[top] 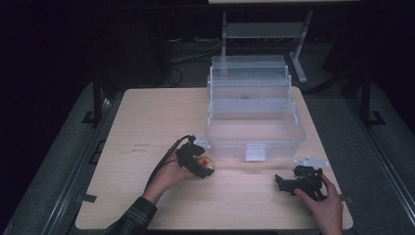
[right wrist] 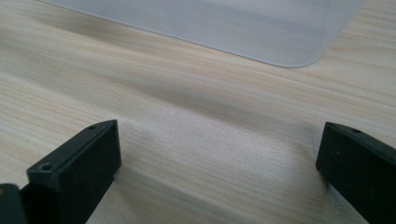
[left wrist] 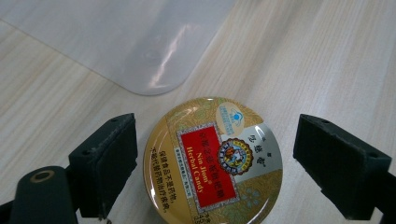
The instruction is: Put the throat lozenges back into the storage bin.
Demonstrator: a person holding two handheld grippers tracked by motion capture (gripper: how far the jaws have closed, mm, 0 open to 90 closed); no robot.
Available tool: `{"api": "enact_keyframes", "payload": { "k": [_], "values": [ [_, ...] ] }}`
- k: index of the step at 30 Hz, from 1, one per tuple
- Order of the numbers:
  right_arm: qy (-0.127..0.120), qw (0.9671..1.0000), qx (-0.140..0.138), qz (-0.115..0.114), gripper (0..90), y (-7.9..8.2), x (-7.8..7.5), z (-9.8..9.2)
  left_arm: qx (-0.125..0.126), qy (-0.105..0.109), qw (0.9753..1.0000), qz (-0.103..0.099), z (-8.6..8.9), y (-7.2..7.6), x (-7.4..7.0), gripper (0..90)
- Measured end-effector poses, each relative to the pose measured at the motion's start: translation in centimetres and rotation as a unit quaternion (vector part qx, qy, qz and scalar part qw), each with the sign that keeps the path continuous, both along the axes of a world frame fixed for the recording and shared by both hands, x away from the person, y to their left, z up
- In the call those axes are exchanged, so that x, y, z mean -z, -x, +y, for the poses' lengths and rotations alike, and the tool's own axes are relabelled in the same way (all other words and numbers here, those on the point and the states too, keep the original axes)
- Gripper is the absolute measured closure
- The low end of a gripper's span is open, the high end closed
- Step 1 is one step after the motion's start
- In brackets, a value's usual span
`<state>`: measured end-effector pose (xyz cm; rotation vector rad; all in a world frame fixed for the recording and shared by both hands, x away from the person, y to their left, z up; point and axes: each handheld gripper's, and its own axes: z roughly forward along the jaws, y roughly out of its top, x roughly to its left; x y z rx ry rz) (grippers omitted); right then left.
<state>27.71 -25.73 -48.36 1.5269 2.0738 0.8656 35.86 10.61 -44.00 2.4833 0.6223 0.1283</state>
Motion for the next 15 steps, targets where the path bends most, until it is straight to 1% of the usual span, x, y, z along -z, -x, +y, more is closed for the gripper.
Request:
{"api": "enact_keyframes", "payload": {
  "k": [1,2,9,10,11,15],
  "values": [
    [0.0,1.0,0.0,0.0,0.0,0.0,0.0,0.0,0.002,-0.006,1.0,0.0,-0.04,-0.03,0.07,13.1],
    [0.0,1.0,0.0,0.0,0.0,0.0,0.0,0.0,0.002,-0.008,1.0,0.003,-0.1,-0.01,0.15,13.1],
    [0.0,1.0,0.0,0.0,0.0,0.0,0.0,0.0,0.002,-0.022,0.9998,0.001,-0.32,0.05,0.45,13.0],
    [0.0,1.0,0.0,0.0,0.0,0.0,0.0,0.0,0.0,-0.023,0.9997,-0.001,-0.36,0.08,0.53,13.1],
    [0.0,1.0,0.0,0.0,0.0,0.0,0.0,0.0,0.0,-0.032,0.9995,-0.004,-0.44,0.15,0.66,13.1],
    [0.0,1.0,0.0,0.0,0.0,0.0,0.0,0.0,-0.003,-0.04,0.9992,-0.007,-0.55,0.18,0.87,13.1]
  ]
}}
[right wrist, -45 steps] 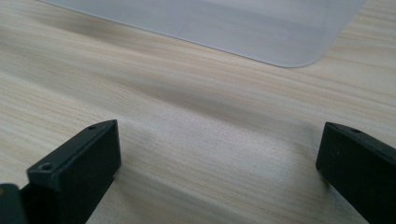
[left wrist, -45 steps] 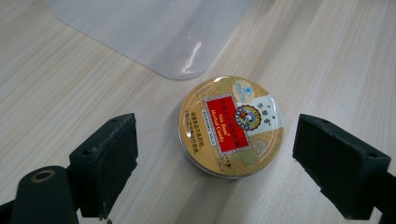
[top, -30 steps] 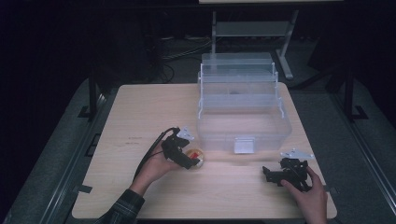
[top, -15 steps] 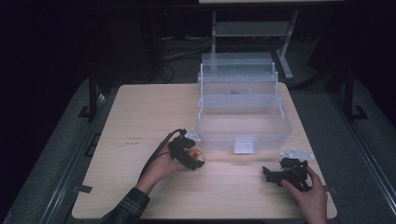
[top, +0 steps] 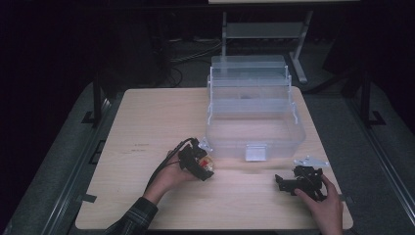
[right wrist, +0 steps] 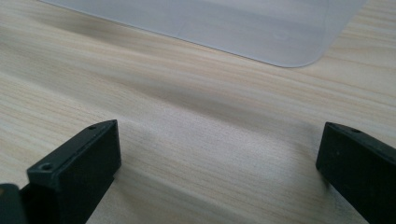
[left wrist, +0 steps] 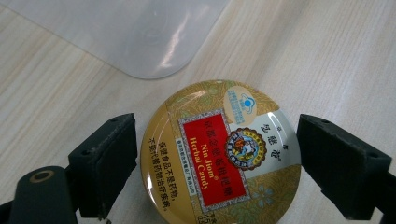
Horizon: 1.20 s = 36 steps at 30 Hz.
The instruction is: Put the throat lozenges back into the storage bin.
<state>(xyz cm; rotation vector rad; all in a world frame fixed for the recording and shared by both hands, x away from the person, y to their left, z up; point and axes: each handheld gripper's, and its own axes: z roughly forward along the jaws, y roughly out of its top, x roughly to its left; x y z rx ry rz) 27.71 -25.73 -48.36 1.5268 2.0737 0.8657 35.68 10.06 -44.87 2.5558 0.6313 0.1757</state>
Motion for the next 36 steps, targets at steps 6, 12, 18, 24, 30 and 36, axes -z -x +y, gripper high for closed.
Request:
{"api": "enact_keyframes", "payload": {
  "k": [6,12,18,24,30,36],
  "values": [
    [0.0,1.0,0.0,0.0,0.0,0.0,0.0,0.0,0.004,-0.005,1.0,0.001,-0.05,0.02,0.05,13.6],
    [0.0,1.0,0.0,0.0,0.0,0.0,0.0,0.0,0.003,-0.007,1.0,-0.006,-0.01,0.11,-0.06,17.5],
    [0.0,1.0,0.0,0.0,0.0,0.0,0.0,0.0,0.001,-0.008,0.9999,-0.007,0.01,0.13,-0.09,19.1],
    [0.0,1.0,0.0,0.0,0.0,0.0,0.0,0.0,0.001,-0.008,0.9999,-0.006,0.1,0.1,-0.12,19.5],
    [0.0,1.0,0.0,0.0,0.0,0.0,0.0,0.0,0.003,-0.013,0.9999,-0.004,0.25,0.08,-0.2,19.7],
    [0.0,1.0,0.0,0.0,0.0,0.0,0.0,0.0,0.003,-0.015,0.9999,0.002,0.42,0.04,-0.33,19.8]
  ]
}}
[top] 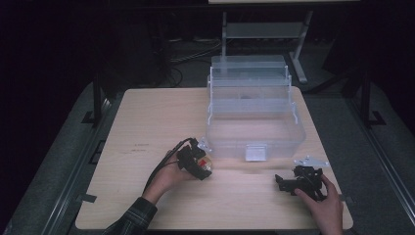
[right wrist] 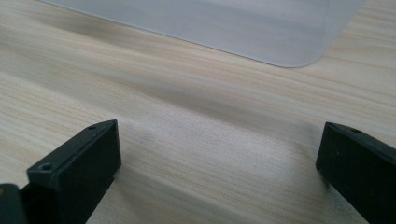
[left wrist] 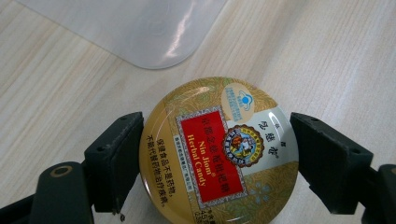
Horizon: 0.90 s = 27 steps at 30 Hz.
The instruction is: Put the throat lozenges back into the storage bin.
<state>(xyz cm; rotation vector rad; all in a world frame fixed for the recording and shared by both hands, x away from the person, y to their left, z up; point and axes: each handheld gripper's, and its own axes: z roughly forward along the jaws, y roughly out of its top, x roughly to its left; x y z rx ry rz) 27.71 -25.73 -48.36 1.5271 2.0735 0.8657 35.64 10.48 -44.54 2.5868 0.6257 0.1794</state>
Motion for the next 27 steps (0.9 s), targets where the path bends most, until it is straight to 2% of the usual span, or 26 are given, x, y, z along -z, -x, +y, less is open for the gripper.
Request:
{"api": "enact_keyframes", "payload": {
  "k": [27],
  "values": [
    [0.0,1.0,0.0,0.0,0.0,0.0,0.0,0.0,0.003,0.009,0.9999,0.008,0.4,0.5,-2.4,19.9]
  ]
}}
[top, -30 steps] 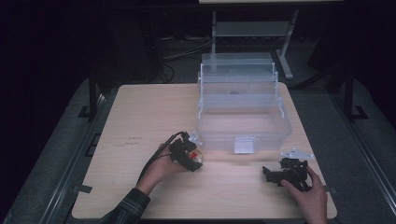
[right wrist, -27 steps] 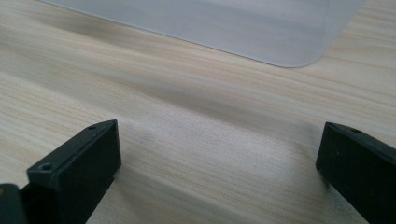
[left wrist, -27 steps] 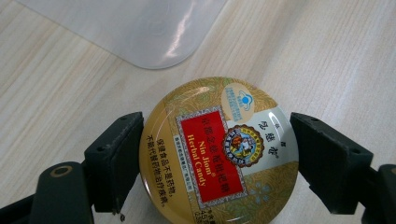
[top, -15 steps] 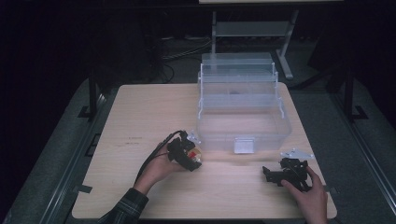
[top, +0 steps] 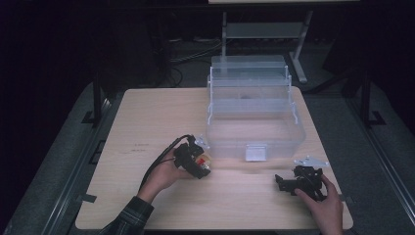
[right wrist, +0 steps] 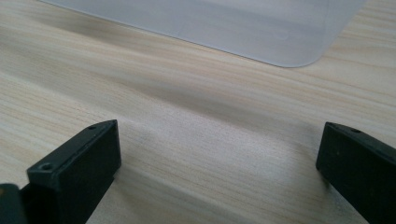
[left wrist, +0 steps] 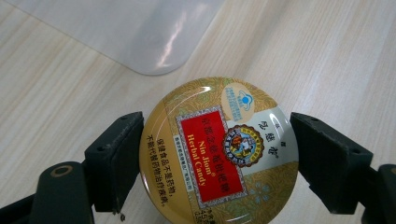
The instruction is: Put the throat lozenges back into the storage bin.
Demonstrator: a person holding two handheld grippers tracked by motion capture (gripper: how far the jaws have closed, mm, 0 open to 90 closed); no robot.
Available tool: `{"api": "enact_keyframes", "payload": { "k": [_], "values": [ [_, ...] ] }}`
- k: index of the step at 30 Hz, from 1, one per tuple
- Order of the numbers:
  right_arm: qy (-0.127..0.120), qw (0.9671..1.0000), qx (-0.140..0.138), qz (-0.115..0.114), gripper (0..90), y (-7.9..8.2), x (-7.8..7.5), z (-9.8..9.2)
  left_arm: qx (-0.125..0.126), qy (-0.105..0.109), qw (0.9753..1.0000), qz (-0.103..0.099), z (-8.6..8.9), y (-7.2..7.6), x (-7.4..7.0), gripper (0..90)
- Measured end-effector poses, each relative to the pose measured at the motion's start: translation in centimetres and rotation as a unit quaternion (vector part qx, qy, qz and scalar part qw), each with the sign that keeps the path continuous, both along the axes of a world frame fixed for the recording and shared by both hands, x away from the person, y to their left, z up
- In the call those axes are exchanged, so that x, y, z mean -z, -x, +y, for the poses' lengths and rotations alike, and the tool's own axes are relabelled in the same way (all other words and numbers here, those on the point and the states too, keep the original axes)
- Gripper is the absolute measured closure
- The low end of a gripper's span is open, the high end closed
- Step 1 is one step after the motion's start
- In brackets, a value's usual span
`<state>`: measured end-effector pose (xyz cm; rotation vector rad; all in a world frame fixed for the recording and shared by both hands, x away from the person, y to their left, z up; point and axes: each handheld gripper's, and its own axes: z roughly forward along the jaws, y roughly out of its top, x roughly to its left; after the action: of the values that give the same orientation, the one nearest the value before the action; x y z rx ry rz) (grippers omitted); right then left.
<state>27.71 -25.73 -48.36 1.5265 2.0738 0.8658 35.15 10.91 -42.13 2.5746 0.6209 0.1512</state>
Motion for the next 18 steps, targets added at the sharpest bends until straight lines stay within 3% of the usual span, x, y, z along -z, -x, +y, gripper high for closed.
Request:
{"api": "enact_keyframes", "payload": {
  "k": [18],
  "values": [
    [-0.001,1.0,0.0,0.0,0.0,0.0,0.0,0.0,0.005,0.003,1.0,-0.006,0.2,0.1,-2.2,19.9]
  ]
}}
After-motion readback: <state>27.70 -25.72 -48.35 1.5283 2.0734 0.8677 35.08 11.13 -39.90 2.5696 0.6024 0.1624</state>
